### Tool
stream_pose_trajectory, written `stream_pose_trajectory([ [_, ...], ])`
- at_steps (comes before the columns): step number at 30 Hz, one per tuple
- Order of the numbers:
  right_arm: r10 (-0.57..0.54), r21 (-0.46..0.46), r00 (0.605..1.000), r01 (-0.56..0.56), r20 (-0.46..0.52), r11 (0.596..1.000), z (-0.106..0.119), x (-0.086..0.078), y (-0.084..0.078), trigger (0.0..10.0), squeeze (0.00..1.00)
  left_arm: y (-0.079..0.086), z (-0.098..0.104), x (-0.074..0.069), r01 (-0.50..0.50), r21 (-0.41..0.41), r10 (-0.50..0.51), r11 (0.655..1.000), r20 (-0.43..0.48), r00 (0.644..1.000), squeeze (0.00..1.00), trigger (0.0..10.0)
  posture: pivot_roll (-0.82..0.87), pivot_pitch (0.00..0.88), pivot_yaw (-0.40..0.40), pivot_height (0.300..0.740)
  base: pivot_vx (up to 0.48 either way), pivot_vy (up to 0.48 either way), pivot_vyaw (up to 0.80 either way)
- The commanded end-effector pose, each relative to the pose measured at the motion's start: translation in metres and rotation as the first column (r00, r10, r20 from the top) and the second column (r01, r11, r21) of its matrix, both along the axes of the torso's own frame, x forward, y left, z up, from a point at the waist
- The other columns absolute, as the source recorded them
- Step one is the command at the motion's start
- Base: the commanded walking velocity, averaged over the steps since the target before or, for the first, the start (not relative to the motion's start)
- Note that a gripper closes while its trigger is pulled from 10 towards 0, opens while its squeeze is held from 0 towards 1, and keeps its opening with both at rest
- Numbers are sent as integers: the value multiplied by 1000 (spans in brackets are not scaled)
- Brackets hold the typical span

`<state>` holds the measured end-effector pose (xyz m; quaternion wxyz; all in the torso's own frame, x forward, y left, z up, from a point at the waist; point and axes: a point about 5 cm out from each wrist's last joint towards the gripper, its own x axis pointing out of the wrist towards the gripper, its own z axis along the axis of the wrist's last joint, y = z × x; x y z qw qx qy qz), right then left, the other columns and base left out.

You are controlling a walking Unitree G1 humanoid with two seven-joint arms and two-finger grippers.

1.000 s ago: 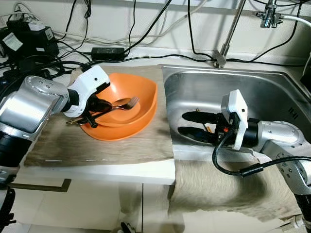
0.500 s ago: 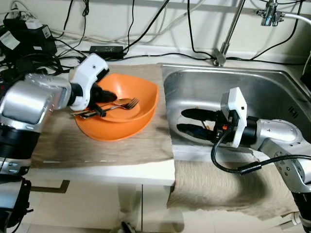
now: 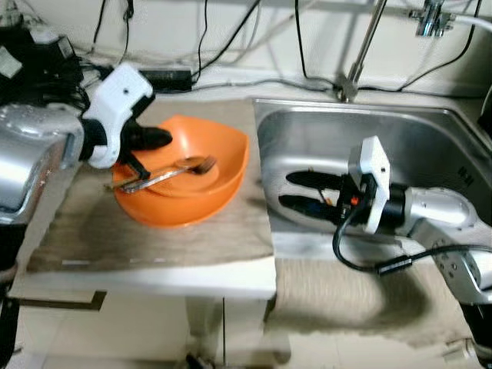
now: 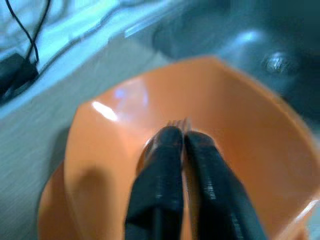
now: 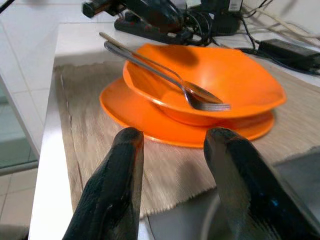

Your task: Kitchen organization

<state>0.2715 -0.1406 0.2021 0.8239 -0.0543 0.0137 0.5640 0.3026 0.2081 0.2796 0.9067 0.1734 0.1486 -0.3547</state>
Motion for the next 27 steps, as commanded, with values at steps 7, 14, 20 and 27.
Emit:
stream_pose_trajectory([
  [7,-47,51,999,46,15,998,2,1,8,10000,0,7,2,-27,97,-15,-97,995,5,995,1000,10000,14,0,-35,740,0,0,0],
  [14,-34,39,999,33,12,999,0,0,10,10000,0,8,-6,-43,160,87,-159,983,-21,987,1000,10000,15,0,-37,740,0,0,0],
  [20,-46,40,999,45,3,998,-2,-1,8,10000,0,31,12,-44,74,-21,-69,997,196,978,1000,10000,10,0,-35,740,0,0,0],
  [27,-23,109,1000,25,-21,994,-4,-7,18,10000,0,66,4,-57,-28,-95,49,995,232,971,0,10000,17,0,-50,740,0,0,0],
])
